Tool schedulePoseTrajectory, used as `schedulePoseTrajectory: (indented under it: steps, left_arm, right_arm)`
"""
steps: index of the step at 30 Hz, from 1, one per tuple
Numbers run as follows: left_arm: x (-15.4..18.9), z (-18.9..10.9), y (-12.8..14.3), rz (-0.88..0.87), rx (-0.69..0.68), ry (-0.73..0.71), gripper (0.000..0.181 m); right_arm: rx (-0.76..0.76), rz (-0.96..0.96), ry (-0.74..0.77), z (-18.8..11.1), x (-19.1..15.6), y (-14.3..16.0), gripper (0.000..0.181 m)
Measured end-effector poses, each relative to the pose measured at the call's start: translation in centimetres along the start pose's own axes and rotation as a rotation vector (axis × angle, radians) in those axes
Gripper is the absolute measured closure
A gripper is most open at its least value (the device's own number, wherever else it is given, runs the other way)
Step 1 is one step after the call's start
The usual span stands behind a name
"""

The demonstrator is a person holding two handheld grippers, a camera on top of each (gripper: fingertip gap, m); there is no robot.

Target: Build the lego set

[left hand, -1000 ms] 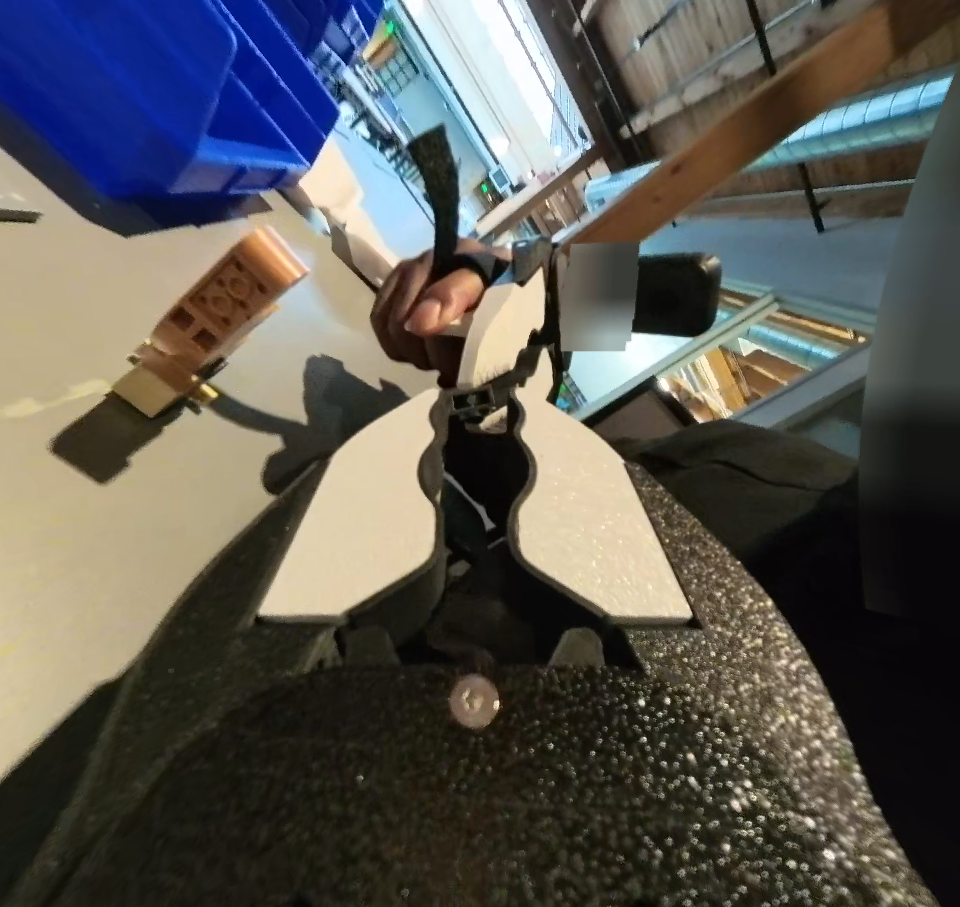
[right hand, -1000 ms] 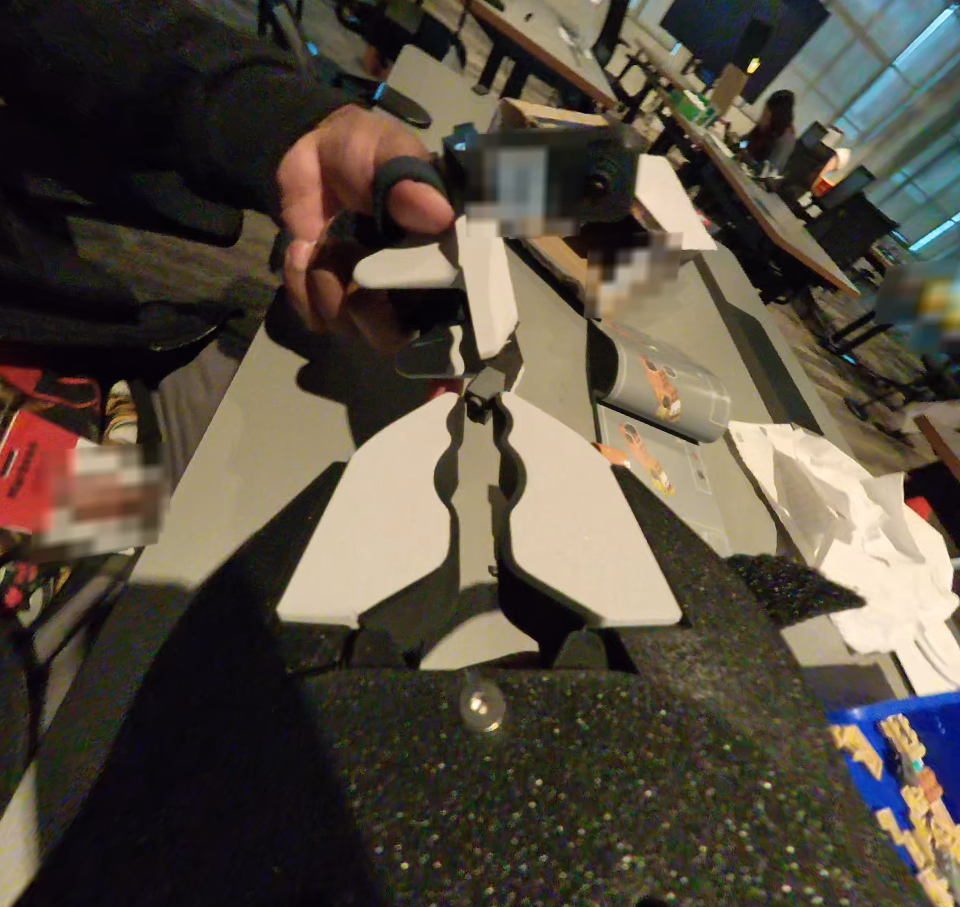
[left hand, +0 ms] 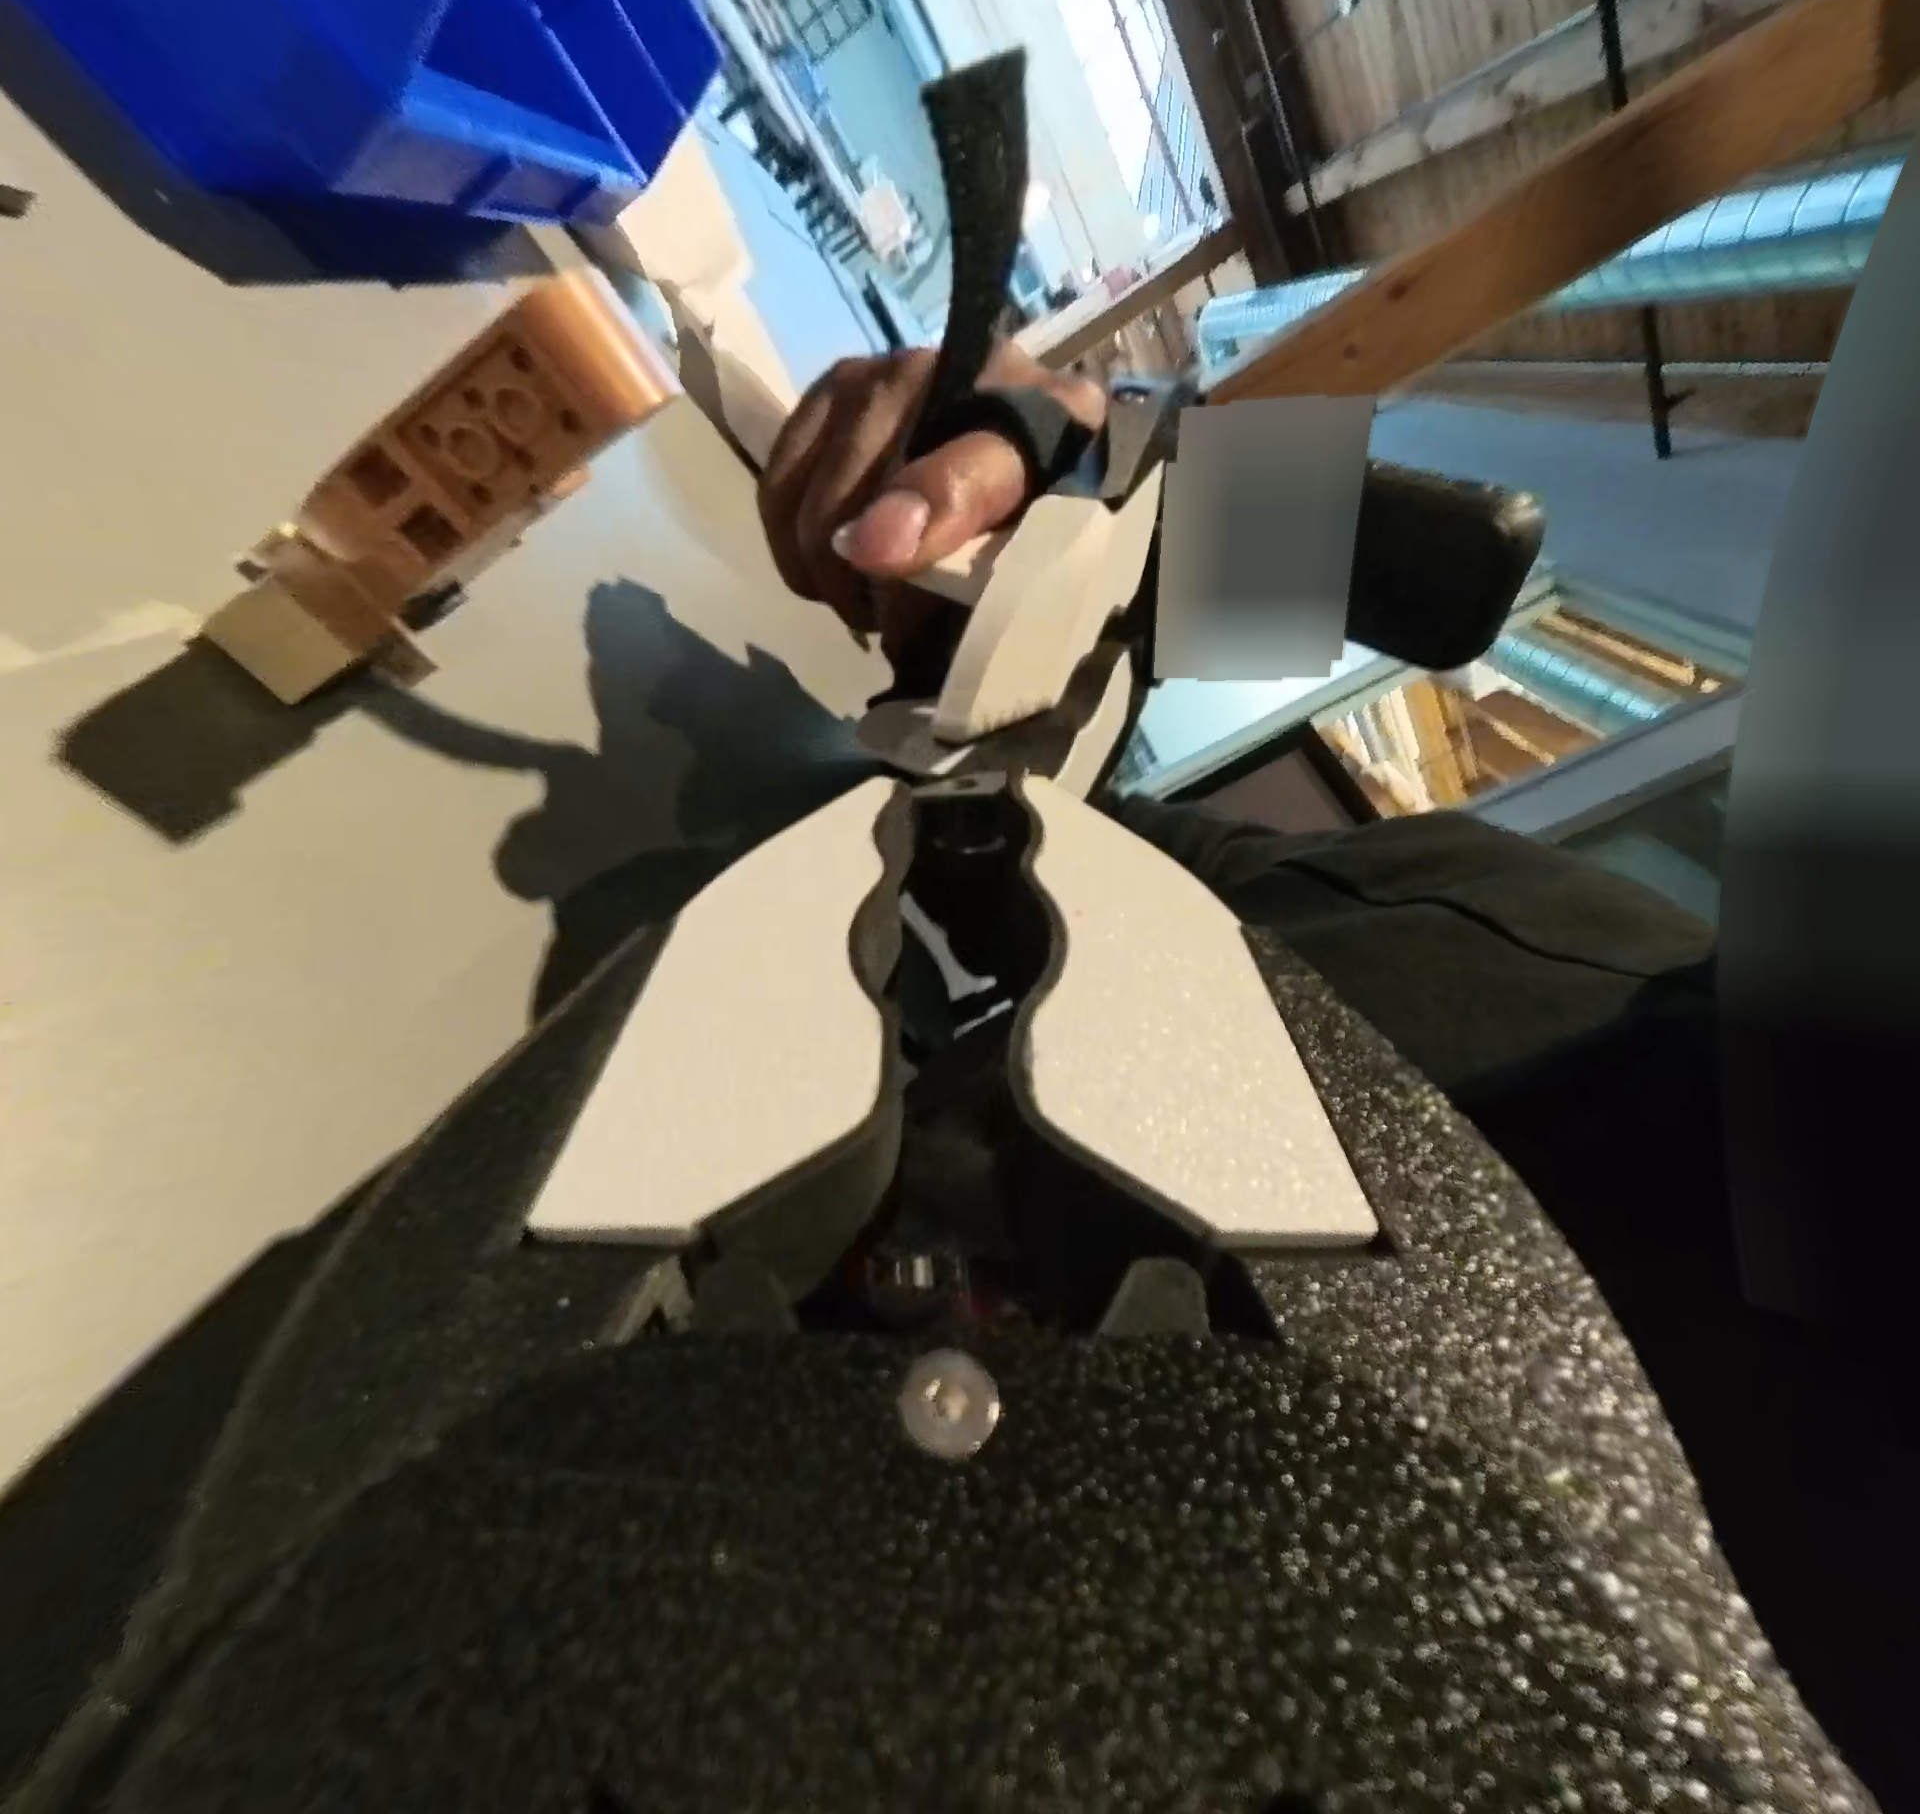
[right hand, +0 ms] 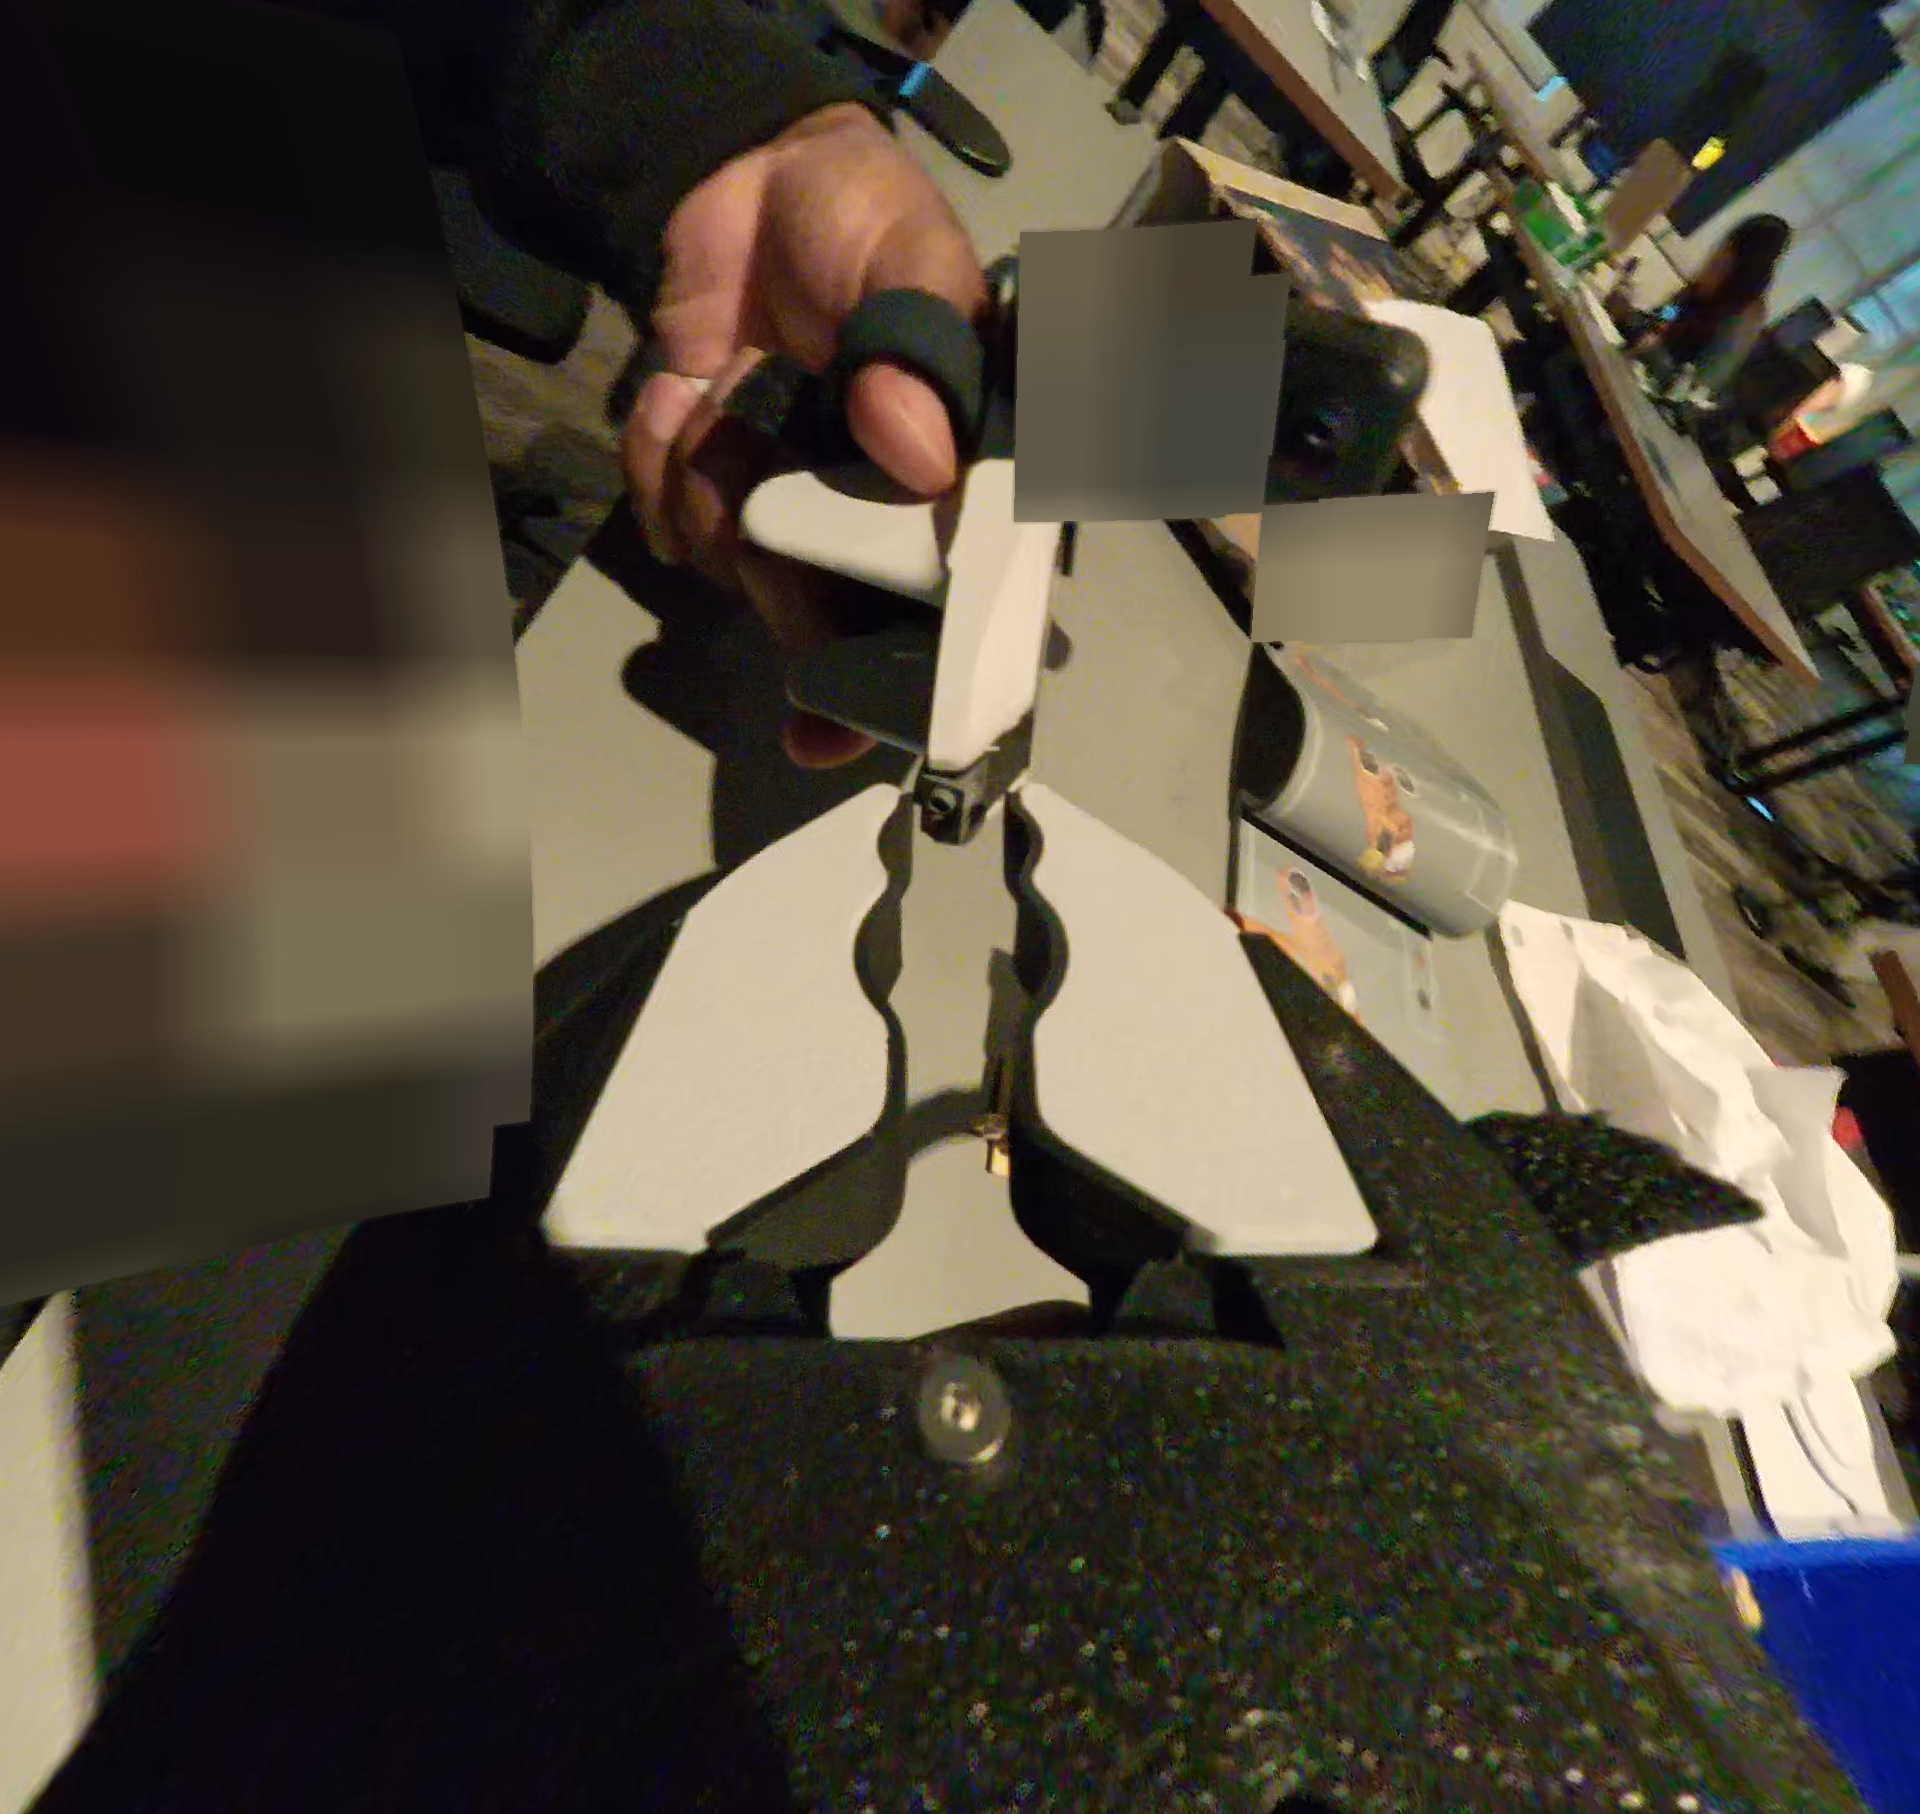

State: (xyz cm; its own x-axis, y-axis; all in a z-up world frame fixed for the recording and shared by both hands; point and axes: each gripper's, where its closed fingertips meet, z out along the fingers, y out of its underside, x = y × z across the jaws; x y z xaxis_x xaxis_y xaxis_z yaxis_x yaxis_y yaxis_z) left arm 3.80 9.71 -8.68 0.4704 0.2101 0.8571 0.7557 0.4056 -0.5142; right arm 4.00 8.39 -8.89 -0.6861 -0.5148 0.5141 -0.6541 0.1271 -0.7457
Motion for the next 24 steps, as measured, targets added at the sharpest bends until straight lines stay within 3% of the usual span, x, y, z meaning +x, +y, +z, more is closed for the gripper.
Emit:
schedulePoseTrajectory:
  steps: [6, 11, 16, 24]
  left_arm:
    - [-0.3, -0.8, -3.2, -0.084, 0.275, 0.037, 0.165]
    - [-1.1, -1.4, -5.4, -0.177, 0.457, 0.051, 0.164]
    - [-0.8, -0.9, -5.7, -0.221, 0.49, 0.078, 0.165]
    - [-0.8, -0.2, -4.9, -0.23, 0.449, 0.06, 0.165]
  right_arm:
    - [-0.05, 0.174, 0.263, -0.7, 1.8, 1.3, 0.151]
    - [-0.029, 0.431, 0.529, -0.9, 2.7, 1.4, 0.155]
    - [-0.035, 0.512, 0.704, -1.0, 3.8, 1.9, 0.159]
    - [-0.003, 0.475, 0.701, -0.3, 4.4, 1.1, 0.162]
